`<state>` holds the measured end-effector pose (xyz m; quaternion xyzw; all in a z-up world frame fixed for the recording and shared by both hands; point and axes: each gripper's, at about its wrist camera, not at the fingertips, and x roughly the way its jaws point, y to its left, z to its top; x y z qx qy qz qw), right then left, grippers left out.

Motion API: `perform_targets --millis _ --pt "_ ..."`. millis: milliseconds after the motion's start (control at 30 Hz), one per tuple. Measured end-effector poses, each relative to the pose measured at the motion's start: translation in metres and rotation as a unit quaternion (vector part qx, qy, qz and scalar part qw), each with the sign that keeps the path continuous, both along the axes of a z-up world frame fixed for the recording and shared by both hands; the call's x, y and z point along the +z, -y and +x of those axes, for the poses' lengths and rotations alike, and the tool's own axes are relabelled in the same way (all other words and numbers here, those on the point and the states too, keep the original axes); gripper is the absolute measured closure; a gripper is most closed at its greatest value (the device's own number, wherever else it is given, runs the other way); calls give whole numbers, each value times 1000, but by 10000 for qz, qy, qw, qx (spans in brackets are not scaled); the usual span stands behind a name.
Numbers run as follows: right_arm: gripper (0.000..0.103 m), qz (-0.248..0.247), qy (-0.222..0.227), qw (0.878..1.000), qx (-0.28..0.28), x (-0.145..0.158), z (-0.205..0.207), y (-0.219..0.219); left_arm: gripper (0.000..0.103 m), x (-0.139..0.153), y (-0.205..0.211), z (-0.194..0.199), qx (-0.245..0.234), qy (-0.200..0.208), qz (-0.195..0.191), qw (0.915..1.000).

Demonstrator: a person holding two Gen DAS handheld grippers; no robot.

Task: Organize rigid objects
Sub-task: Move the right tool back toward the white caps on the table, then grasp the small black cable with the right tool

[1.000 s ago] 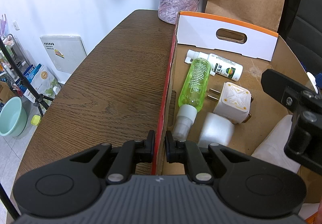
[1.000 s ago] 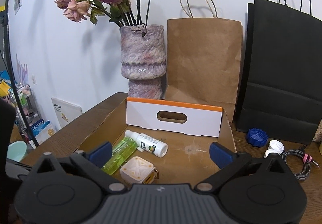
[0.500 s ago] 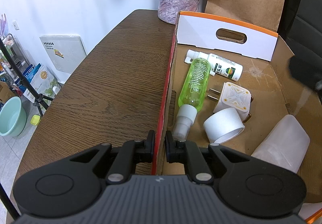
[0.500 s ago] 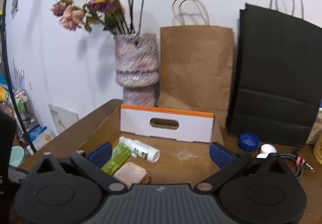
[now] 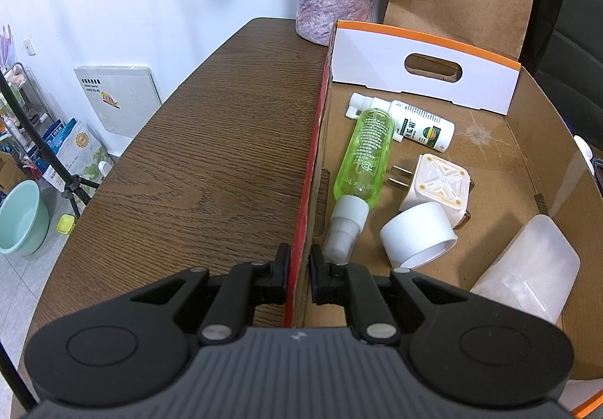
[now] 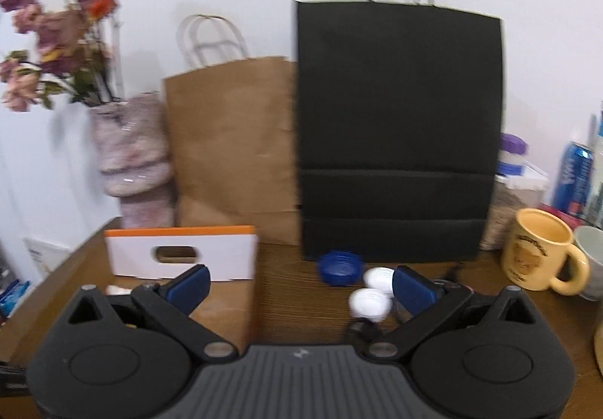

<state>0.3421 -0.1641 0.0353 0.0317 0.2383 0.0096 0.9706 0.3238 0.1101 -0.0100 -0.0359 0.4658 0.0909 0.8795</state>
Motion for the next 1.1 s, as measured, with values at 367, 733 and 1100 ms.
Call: perform_targets --millis 367,733,1100 --pt "1 -239 -647 9975 -174 -49 35 33 92 0 0 0 -1 1 2 10000" --pt "23 19 -974 9952 -25 -87 54 36 92 0 0 0 1 1 1 10000" --pt "65 -67 -1029 9947 -18 -87 54 36 92 0 0 0 0 1 -3 10000"
